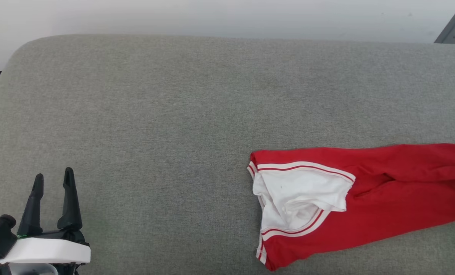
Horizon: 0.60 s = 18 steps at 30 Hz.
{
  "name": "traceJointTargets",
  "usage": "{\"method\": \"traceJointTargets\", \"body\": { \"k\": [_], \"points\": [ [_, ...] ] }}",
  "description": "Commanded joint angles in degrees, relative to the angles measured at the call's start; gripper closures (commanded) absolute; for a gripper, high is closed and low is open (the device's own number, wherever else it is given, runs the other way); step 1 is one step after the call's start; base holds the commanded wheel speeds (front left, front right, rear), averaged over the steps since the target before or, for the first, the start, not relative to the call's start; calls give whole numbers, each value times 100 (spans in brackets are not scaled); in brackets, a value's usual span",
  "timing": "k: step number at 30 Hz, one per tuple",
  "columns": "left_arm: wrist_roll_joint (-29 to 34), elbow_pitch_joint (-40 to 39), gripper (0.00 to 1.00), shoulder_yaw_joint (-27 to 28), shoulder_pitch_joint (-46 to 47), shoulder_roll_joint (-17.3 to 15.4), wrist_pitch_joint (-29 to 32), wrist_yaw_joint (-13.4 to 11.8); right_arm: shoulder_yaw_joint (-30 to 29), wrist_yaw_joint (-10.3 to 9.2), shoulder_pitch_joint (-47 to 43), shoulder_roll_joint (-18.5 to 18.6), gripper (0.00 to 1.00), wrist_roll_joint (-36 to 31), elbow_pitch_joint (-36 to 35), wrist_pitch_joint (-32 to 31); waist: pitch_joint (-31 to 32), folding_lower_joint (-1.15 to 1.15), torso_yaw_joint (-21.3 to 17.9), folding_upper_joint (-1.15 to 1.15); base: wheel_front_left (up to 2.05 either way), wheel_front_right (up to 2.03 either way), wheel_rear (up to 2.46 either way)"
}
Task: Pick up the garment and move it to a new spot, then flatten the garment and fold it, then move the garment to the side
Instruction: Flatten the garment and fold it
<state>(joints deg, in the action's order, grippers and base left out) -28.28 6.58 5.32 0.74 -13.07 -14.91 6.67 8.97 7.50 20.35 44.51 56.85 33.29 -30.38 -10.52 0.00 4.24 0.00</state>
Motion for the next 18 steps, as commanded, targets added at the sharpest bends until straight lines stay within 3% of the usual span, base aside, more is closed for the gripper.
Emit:
{"method": "traceJointTargets", "body": {
  "k": [1,5,12,18],
  "points": [
    [39,-36,0,42,-52,29,-36,45,2,-2,55,13,100,-56,18,42,-10,0,-17,0,0,0,0],
    [120,-83,0,172,-71,165,-36,75,205,-1,86,48,100,26,-310,7,-6,0,-46,0,0,0,0],
    [132,-199,0,225,-148,240,-36,81,723,-1,-295,234,100,286,-1803,-35,39,0,-70,0,0,0,0],
    [76,-227,0,151,-192,238,-36,83,1262,-1,-421,3,100,213,-2885,-190,103,0,18,0,0,0,0]
  ]
}}
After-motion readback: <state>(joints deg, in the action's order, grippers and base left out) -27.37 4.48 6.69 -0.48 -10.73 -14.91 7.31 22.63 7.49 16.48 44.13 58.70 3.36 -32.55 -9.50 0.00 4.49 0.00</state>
